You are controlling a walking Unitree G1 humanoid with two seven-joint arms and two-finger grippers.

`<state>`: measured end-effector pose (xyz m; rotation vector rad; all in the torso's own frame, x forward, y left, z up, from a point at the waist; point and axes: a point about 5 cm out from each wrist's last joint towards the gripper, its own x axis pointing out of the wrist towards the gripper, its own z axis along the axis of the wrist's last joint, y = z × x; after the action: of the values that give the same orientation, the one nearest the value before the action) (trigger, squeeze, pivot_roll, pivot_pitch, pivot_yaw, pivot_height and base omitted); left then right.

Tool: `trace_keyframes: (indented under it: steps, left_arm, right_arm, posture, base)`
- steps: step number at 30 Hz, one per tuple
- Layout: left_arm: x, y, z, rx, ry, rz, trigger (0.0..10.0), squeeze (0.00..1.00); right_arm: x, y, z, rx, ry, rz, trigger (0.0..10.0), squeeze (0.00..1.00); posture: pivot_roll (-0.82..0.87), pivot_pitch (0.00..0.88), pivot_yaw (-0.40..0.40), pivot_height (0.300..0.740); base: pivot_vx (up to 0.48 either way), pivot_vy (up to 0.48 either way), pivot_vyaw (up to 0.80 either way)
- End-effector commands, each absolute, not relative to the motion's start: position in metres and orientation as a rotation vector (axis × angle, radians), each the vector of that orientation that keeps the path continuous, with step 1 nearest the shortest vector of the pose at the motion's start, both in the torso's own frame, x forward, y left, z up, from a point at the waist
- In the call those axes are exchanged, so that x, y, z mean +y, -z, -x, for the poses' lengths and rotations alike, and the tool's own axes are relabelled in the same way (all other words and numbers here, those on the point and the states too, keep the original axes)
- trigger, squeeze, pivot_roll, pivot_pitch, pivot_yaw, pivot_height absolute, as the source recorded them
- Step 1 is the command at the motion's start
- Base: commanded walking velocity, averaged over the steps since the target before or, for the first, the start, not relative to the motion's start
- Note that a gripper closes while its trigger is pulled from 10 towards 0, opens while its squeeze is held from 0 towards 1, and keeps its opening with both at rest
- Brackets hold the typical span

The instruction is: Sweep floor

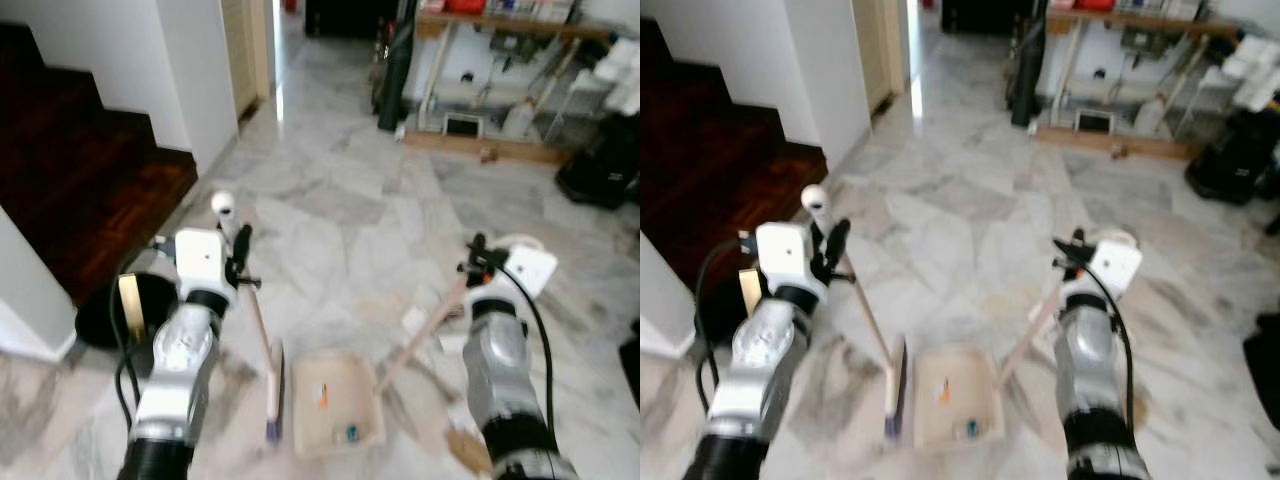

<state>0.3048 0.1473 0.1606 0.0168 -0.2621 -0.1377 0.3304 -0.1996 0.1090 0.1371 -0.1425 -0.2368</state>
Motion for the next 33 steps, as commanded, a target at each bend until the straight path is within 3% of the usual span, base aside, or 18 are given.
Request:
trace_keyframes:
  steps: [1,18,33]
  left_arm:
    - [0.1471,-0.1718,-0.3051,-0.316,0.138,-0.036,10.0,0.0]
    - [0.1491,-0.1683,-0.3081,-0.286,0.114,-0.053,10.0,0.0]
    - [0.15,-0.1703,-0.3098,-0.284,0.105,-0.055,10.0,0.0]
  right_arm:
    - [-0.2007,-0.1227,-0.3335,-0.207,0.24,-0.154,10.0,0.0]
    - [-0.2018,-0.1234,-0.3335,-0.207,0.242,-0.152,10.0,0.0]
    - [-0.2011,-0.1235,-0.3337,-0.205,0.246,-0.158,10.0,0.0]
  posture:
    - [0.07,0.0,-0.026,0.74]
    - [0.07,0.0,-0.026,0.74]
    - [0.07,0.0,-0.023,0.74]
  base:
    - [0.0,0.0,0.0]
    - [0.0,0.0,0.0]
    - [0.0,0.472,0.0]
